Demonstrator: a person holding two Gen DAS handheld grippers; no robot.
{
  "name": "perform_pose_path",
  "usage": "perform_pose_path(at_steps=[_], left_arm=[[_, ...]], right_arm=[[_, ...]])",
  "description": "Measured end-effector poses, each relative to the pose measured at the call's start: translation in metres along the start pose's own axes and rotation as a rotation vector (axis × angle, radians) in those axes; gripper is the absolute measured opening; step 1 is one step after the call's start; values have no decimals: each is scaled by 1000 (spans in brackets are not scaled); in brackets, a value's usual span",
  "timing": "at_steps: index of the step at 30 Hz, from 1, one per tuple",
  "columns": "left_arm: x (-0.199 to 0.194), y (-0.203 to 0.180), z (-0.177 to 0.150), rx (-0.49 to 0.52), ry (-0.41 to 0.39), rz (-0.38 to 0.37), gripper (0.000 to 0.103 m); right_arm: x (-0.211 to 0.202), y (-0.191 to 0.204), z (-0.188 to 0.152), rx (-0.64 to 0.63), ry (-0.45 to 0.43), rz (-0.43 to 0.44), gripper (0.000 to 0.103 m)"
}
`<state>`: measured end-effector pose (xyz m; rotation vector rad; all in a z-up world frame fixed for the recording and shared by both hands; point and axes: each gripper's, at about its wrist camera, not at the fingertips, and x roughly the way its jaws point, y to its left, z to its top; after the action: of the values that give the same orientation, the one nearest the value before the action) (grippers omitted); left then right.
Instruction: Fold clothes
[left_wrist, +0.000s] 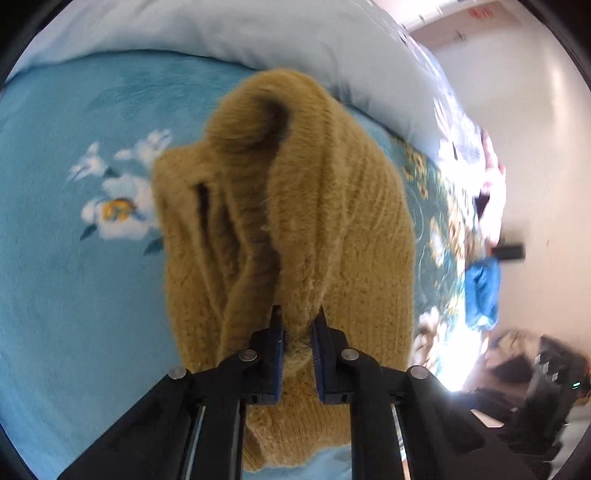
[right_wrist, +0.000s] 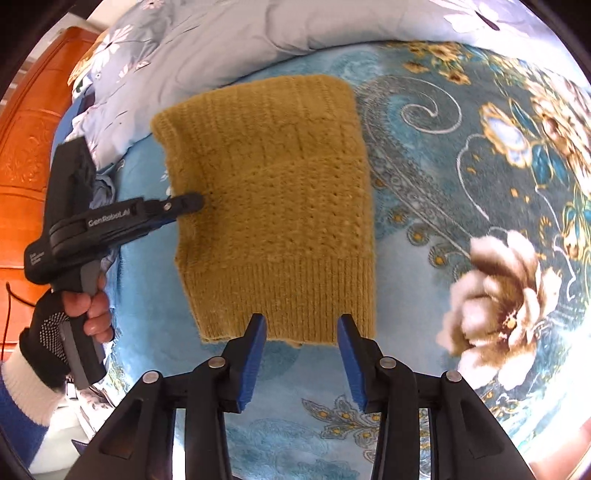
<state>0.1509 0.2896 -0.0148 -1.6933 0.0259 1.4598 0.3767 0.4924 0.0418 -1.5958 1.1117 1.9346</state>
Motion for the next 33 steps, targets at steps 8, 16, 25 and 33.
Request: perform_pose_path(at_steps=[8, 16, 25, 33], left_arm=[[-24, 44, -25, -158, -52, 6, 13], [0, 59, -13, -201, -1, 3, 15], [-55, 30, 2, 41, -132, 42, 83], [-24, 32, 58, 120, -72, 97, 83]], right_arm=[[10, -3, -4, 17, 17, 22, 44], [27, -11, -7, 75, 26, 59, 51], [40, -34, -27, 171, -31, 107, 72], [61, -42, -14, 169, -14, 129, 75]])
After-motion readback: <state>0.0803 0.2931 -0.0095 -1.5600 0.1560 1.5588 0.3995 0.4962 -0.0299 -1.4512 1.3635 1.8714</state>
